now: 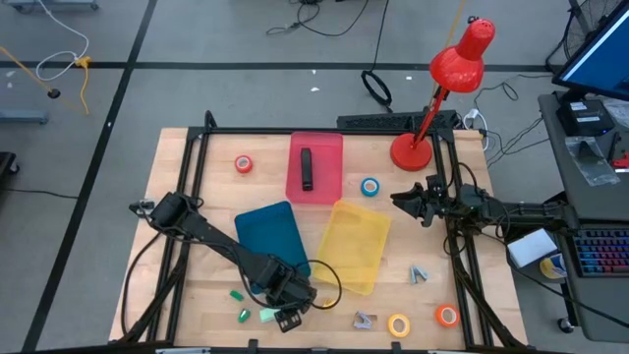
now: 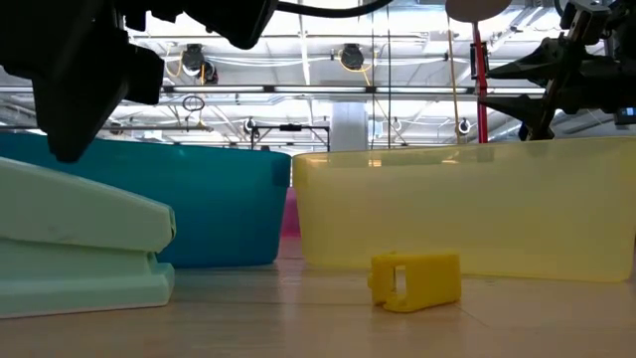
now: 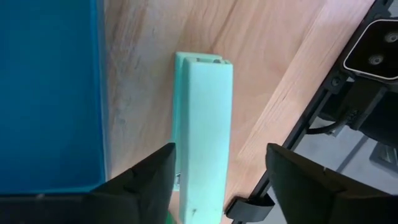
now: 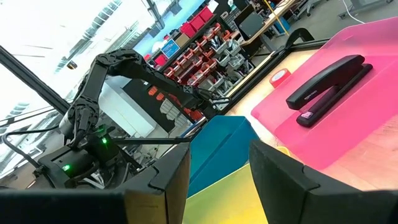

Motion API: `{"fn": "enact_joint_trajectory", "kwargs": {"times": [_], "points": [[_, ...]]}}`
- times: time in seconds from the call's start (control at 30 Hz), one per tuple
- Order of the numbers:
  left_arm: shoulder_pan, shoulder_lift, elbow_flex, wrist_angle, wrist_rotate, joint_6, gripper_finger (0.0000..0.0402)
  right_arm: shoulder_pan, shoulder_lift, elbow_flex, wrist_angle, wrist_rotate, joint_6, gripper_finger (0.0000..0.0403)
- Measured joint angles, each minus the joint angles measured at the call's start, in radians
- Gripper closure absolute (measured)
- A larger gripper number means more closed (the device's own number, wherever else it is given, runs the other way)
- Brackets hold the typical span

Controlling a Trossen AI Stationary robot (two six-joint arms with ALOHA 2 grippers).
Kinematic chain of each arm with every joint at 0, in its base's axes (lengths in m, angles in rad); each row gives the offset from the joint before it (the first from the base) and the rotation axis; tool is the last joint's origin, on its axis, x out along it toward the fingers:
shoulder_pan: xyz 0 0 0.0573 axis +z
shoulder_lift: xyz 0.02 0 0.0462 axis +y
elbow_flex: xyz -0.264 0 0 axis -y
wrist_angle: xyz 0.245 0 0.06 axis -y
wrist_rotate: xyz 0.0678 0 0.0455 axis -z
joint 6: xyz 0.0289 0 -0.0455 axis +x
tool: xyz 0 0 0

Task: Pick and place Stapler, Stapler remover, tape
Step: Put the big light green stapler into the red bin

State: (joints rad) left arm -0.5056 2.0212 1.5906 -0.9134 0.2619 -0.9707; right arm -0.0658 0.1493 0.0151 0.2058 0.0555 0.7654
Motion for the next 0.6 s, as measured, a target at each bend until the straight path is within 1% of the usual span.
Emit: {"fn": "enact_joint_trajectory", "kwargs": {"times": [0.17, 0.33, 0.47, 0.6], "points": [[0.000, 0.000, 0.000, 0.000, 0.000, -0.008, 0.0107, 0.000, 0.000, 0.000, 0.000, 0.000, 0.000, 0.0245], [-0.005, 0.000, 0.000, 0.008, -0.001, -0.032, 0.0080, 0.000, 0.000, 0.000, 0.000, 0.000, 0.001, 0.0245], [-0.021, 0.000, 0.000, 0.034, -0.014, -0.022, 0.0071, 0.000, 0.000, 0.000, 0.000, -0.003, 0.007, 0.0245], [-0.036, 0.000, 0.000, 0.047, -0.073, -0.018, 0.0077, 0.000, 0.000, 0.000, 0.000, -0.003, 0.007, 0.0245]]}}
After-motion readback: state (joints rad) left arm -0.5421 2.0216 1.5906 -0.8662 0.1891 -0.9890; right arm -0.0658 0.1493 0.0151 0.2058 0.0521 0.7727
